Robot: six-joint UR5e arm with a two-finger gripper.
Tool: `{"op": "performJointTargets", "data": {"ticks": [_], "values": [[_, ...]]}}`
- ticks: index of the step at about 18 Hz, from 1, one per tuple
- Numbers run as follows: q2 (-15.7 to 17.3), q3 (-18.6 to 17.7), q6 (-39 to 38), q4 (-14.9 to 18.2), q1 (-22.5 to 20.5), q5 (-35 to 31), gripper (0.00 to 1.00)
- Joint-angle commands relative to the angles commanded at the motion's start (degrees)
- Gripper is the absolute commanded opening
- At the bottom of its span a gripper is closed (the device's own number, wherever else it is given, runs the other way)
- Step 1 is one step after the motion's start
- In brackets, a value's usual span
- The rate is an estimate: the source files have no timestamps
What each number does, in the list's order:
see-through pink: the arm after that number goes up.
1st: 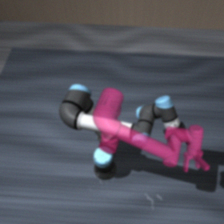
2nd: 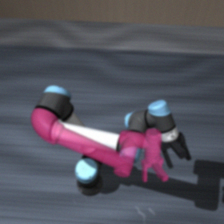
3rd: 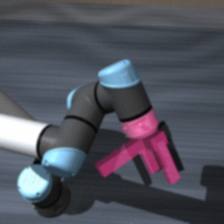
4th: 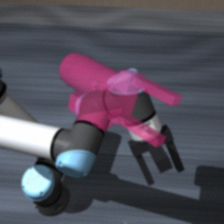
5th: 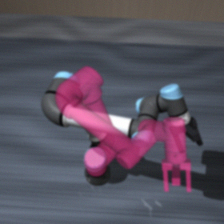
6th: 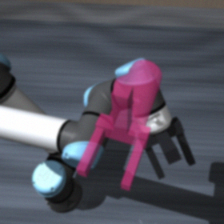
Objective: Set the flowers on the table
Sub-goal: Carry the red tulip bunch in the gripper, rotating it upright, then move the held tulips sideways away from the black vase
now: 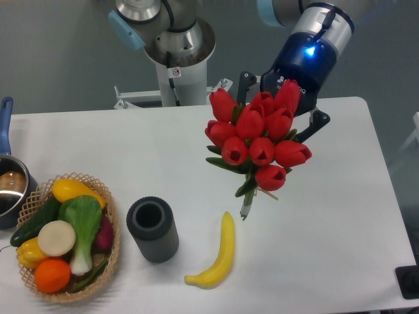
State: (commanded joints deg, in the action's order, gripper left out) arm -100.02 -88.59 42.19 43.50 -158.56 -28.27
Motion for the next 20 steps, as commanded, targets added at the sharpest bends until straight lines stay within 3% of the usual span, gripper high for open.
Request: {"op": "performJointTargets", "data": {"ticks": [4,6,8,10,11,15,20], "values": [[3.16,-3.77,0.44,0.44,0.18,-12.31,0.45],[4.74,-6.76,0.79,0.53,0.35,-16.88,0.40],[6.06,-9.57,1.75,0.62,0.35,-25.90,0.40],[6.33,-10.11,1.76,1.40,1.40,-32.35,0.40],[6.42,-10.37,1.93,2.19,1.49,-34.81,0.45],[6.42,-12.91,3.42,4.56,1.67,-45.01,0.45],[3.88,-16.78,4.92,5.71,1.94,-52.23,0.45]]}}
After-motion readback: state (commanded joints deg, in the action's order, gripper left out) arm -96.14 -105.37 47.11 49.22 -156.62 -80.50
